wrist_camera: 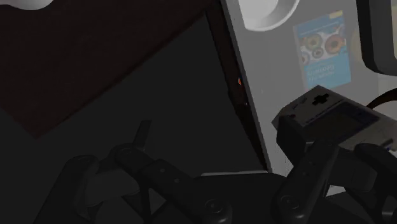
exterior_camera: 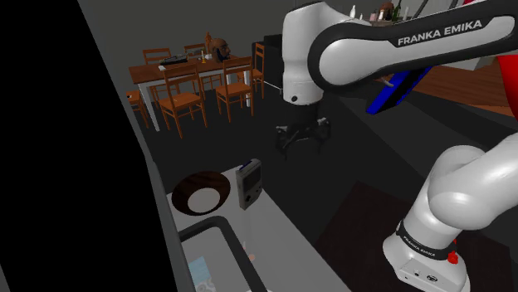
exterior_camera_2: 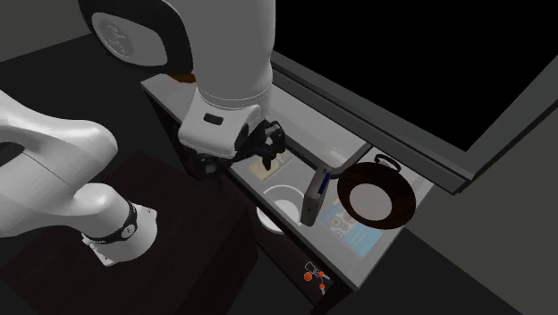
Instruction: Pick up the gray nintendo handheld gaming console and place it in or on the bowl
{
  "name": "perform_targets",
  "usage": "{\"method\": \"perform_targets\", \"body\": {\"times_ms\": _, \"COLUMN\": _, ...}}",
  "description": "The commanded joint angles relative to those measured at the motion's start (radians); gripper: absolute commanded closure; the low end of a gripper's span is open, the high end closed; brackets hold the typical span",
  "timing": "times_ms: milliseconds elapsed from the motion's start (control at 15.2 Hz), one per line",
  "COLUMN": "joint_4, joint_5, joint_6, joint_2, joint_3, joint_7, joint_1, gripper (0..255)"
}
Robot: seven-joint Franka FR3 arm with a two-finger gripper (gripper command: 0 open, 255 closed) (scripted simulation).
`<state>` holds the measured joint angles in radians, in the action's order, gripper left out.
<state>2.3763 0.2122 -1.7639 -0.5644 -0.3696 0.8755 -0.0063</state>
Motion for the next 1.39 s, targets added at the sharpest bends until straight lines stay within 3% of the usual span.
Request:
{"method": "perform_targets", "body": {"times_ms": 0, "joint_4": -0.027, "joint_5": 0.009, "joint_6": -0.049, "joint_2": 0.055, "joint_3": -0.062, "joint_7": 0.109, "joint_1": -0.01, "gripper": 0}}
{"method": "perform_targets", "body": {"times_ms": 396, "joint_4": -0.169, "joint_5": -0.063, "joint_6": -0.162, "joint_2": 0.27, "joint_3": -0.223, "joint_7": 0.421, "joint_1": -0.074, "gripper": 0}}
{"method": "perform_targets", "body": {"times_ms": 726, "joint_4": -0.334, "joint_5": -0.23, "joint_6": -0.21, "joint_2": 0.501, "joint_3": -0.33, "joint_7": 0.721, "joint_1": -0.112, "gripper": 0}}
{"method": "perform_targets", "body": {"times_ms": 1320, "joint_4": -0.274, "joint_5": -0.272, "joint_6": -0.309, "joint_2": 0.554, "joint_3": -0.333, "joint_7": 0.76, "joint_1": -0.107, "gripper": 0}}
